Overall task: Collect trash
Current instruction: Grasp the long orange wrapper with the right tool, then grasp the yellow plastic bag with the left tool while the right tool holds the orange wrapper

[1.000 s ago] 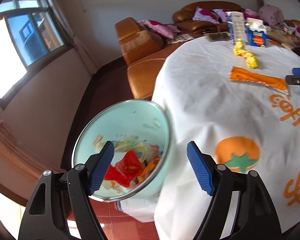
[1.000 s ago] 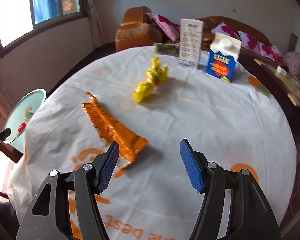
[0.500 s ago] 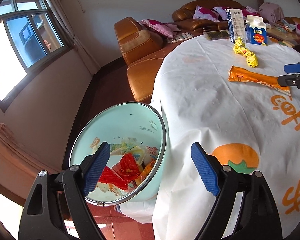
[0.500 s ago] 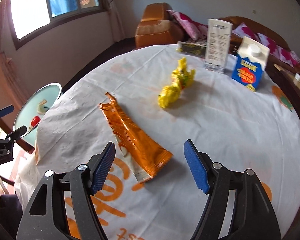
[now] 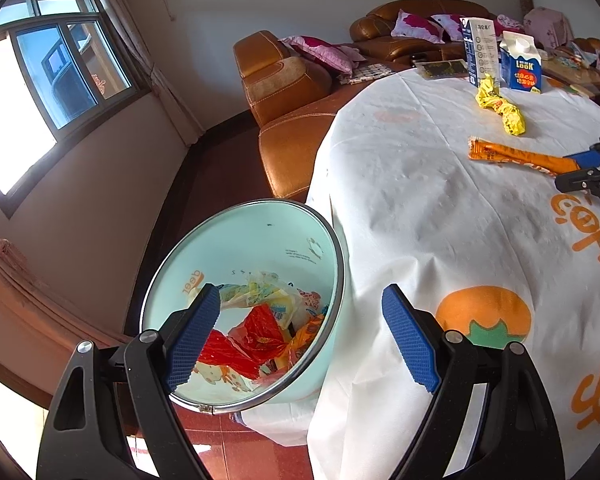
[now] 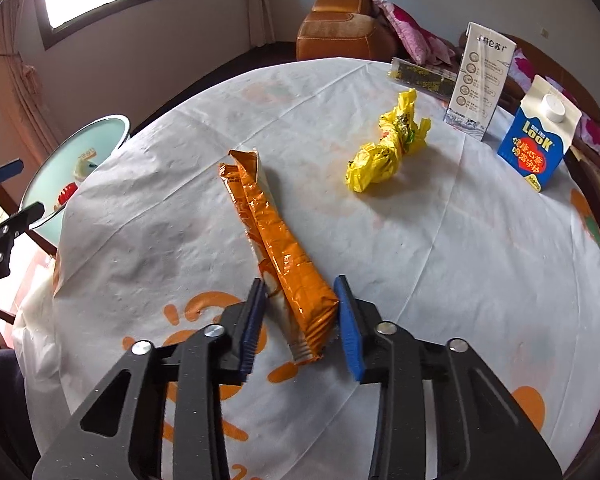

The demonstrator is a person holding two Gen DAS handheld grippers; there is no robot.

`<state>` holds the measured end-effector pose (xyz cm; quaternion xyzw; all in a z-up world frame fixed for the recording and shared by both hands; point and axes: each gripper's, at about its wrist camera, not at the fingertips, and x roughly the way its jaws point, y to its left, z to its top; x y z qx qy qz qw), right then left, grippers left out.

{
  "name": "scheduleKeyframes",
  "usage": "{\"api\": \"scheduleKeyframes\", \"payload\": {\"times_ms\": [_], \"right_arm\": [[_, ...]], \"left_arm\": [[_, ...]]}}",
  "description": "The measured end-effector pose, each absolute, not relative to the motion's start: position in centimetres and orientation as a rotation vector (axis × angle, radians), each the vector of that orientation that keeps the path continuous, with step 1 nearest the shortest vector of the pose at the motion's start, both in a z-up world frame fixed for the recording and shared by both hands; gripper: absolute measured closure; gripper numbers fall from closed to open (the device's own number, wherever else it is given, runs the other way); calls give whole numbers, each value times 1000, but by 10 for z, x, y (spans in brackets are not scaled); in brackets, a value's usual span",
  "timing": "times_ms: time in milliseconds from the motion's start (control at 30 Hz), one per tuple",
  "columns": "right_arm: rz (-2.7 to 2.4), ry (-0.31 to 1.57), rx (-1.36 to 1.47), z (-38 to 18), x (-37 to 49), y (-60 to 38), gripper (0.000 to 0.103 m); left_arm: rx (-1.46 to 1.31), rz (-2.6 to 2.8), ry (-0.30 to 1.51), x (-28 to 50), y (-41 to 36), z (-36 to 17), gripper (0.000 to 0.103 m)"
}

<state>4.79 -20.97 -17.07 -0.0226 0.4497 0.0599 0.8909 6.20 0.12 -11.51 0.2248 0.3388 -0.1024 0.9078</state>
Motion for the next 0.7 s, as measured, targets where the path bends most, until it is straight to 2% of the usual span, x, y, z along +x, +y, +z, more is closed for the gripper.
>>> {"api": "scheduleKeyframes", "payload": {"times_ms": [100,200,467,700], "right_arm": [[132,927,-51,-170,44,-206,86],[124,912,-55,-169,39,-204,89],[43,773,38,-136,9,-236,90],[-164,713,124,-127,-15,-309,90]], "left_arm": [[460,-209,692,63,1,-112,21],[460,-212,689,64,-1,-111,21],[439,-250,649,73,-34,-92,21],[436,-364,594,75,-123,-75,13]]}}
